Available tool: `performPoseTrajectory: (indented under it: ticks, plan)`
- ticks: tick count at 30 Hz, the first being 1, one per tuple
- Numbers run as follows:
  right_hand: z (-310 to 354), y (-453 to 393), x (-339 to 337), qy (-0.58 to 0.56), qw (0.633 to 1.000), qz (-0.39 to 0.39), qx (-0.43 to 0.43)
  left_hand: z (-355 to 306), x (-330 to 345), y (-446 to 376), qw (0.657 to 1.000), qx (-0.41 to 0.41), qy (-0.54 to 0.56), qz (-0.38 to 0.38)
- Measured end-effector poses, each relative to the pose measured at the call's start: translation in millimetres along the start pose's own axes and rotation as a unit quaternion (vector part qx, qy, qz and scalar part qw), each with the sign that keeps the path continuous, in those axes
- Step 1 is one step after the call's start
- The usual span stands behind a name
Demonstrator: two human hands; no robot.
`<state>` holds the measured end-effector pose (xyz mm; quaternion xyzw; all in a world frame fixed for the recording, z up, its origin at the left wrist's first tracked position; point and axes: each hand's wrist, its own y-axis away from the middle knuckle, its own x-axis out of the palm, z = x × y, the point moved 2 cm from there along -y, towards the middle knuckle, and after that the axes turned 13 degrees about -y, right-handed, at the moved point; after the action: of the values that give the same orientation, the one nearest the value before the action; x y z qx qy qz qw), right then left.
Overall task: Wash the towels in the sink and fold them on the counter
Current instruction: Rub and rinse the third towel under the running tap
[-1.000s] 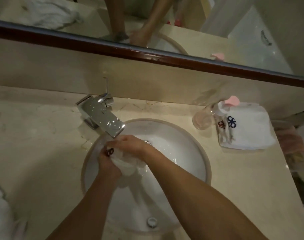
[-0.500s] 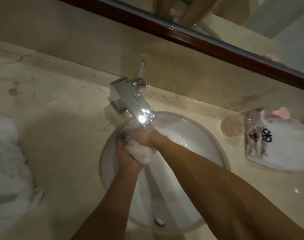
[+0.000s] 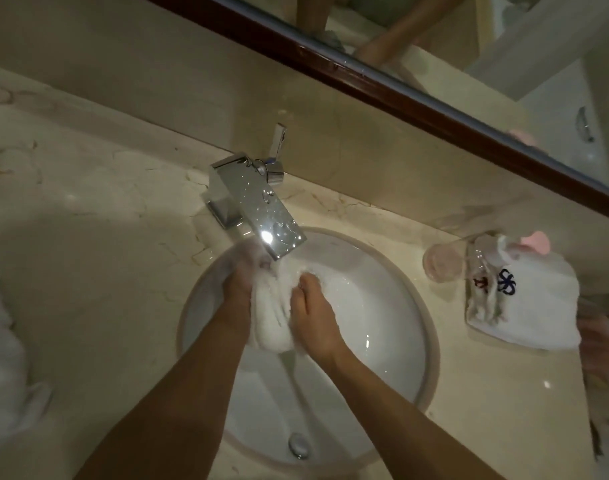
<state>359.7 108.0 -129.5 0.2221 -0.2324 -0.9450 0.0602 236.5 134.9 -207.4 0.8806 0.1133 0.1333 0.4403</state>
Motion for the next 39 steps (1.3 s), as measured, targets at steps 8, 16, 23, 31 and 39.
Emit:
performPoseTrajectory:
  ticks: [8,16,23,31,39]
  plan:
    - [23.0,-44.4,22.2,0.145,0.987,0.062,0.041,5.4,14.5,37.2,0.988,0.027,0.118,0.094]
    - [35.1,-66.9,41.4,0.119,0.991,0.051,0.017,25.9,-4.9,41.8,0.968,-0.057,0.226,0.091]
    - [11.4,-75.5,-54.3,0.006,0.997,0.076,-0.007,21.6,-36.3,40.1,0.974,-0.037,-0.223,-0.003]
    - [-19.6,-16.9,-103.0,-0.012,0.984,0.163,0.066,-33.5,-21.4,58.6,0.679,0.212,-0.698,-0.081]
    - [-1.0,-8.8,-29.4,0.113,0.950,0.270,-0.110,-45.7,-3.4,70.8,0.626,0.301,-0.712,0.103]
